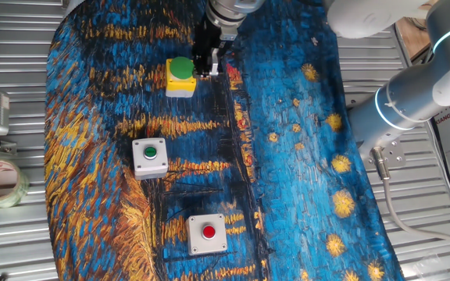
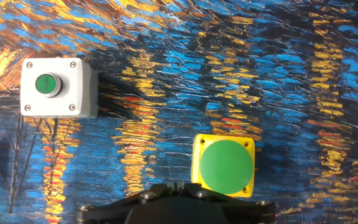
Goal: Press three buttons from left to right in sequence
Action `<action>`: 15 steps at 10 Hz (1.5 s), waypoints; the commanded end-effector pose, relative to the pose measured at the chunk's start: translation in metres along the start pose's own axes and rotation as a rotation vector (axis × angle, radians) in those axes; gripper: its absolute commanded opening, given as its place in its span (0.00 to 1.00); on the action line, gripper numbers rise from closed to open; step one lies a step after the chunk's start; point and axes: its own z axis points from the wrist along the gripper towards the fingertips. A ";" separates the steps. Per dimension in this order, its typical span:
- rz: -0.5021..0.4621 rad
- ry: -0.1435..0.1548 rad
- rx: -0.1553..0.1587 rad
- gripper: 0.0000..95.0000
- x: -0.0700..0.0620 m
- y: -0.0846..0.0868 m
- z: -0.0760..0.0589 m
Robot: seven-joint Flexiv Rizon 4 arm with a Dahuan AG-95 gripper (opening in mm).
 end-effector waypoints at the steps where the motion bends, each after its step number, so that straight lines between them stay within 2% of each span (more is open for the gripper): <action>1: -0.007 -0.001 -0.004 0.00 0.001 -0.001 0.000; 5: -0.039 -0.004 -0.015 0.00 0.001 -0.018 0.002; 6: -0.041 -0.001 -0.027 0.00 -0.002 -0.022 0.001; 8: -0.047 0.008 -0.021 0.00 -0.007 -0.028 0.000; 11: -0.042 -0.022 0.017 0.00 -0.005 -0.032 0.006; 13: -0.047 -0.030 0.015 0.00 -0.002 -0.038 0.011; 15: -0.053 -0.028 0.006 0.00 -0.004 -0.043 0.014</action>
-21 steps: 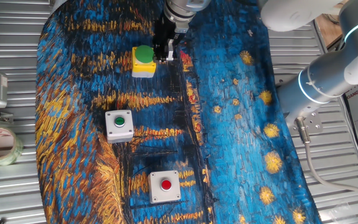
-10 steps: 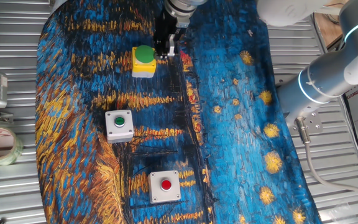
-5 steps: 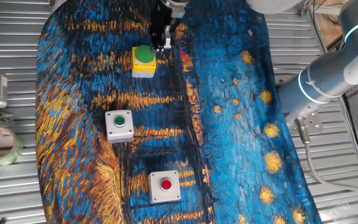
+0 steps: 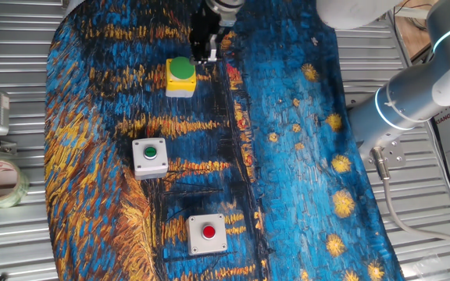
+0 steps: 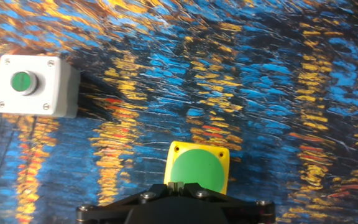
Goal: Press three buttons from left to right in sequence
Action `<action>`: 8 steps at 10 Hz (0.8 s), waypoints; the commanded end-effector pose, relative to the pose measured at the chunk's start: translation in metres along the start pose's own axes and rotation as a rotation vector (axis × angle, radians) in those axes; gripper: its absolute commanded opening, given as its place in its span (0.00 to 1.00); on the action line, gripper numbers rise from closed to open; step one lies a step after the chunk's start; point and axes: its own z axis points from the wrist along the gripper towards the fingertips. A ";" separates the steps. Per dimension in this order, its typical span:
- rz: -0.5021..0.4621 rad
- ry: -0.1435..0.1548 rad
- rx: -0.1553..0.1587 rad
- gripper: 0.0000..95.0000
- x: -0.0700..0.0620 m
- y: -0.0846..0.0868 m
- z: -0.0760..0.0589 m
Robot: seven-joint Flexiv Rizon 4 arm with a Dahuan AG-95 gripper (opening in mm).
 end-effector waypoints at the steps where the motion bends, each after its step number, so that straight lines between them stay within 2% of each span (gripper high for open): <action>1: -0.002 0.012 -0.011 0.00 -0.006 -0.002 0.002; 8: -0.011 0.016 -0.027 0.00 -0.009 -0.005 0.013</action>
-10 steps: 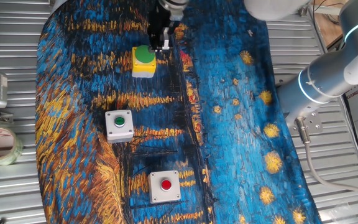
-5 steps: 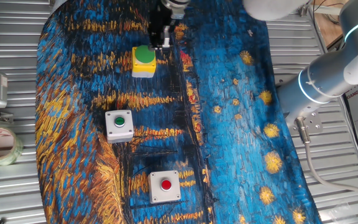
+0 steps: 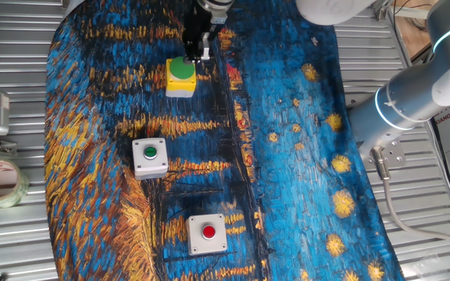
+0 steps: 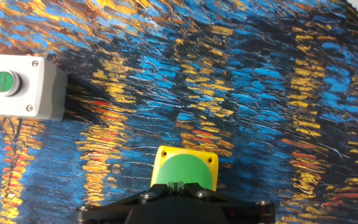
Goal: Press three buttons from left to right in sequence
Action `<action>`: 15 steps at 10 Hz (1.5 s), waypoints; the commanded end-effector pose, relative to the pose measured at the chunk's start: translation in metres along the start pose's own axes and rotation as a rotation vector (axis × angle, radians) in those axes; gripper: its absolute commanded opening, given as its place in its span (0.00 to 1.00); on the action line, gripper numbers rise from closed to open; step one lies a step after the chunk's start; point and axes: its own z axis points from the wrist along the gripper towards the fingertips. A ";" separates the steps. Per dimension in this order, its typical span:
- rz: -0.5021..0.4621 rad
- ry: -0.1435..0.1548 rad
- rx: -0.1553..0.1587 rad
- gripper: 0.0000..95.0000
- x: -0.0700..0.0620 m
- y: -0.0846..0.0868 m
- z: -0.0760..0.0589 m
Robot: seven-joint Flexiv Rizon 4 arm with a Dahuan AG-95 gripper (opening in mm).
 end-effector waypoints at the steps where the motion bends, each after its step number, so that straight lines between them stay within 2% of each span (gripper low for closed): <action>1: 0.002 -0.003 -0.003 0.00 0.000 0.000 0.003; 8: -0.013 -0.013 -0.016 0.00 0.000 -0.008 0.013; 15: -0.015 -0.026 -0.022 0.00 0.000 -0.008 0.021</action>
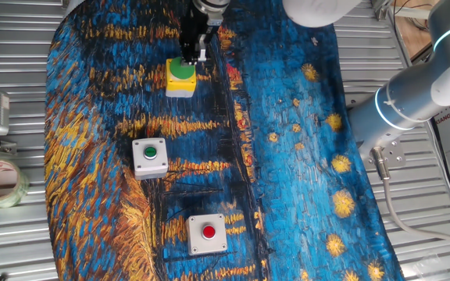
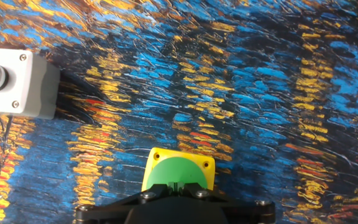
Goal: Press three buttons from left to right in sequence
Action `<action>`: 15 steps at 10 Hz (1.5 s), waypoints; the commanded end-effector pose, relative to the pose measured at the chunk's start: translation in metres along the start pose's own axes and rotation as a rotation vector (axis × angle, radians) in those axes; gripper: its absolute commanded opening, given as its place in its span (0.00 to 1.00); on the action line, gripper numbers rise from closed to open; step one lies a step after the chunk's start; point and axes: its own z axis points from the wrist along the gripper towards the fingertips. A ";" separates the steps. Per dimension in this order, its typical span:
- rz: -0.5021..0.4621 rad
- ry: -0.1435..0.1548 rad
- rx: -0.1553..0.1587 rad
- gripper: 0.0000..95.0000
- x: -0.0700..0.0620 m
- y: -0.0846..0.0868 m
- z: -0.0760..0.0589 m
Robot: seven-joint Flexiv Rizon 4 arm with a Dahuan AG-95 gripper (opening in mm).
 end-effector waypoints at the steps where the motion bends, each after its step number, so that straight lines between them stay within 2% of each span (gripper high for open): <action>1: 0.000 -0.002 0.001 0.00 0.000 0.000 0.002; 15: 0.000 -0.028 -0.016 0.00 0.000 0.002 0.012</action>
